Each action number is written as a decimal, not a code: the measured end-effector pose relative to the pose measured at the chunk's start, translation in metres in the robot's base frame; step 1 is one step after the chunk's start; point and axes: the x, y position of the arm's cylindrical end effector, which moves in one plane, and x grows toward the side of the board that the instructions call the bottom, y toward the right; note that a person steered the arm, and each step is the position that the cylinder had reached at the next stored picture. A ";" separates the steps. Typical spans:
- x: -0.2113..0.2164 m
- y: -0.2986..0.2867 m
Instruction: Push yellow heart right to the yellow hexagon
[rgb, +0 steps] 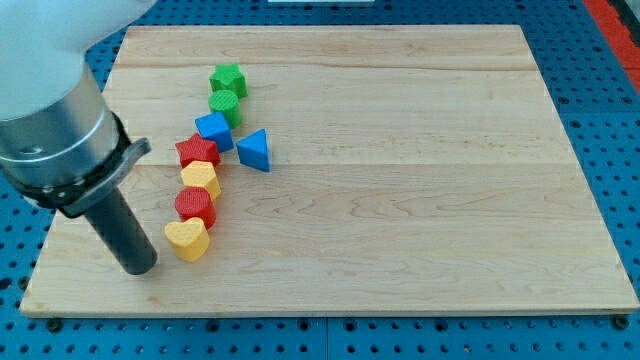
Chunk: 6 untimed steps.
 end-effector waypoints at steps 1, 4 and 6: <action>-0.009 -0.004; -0.011 0.123; -0.029 0.112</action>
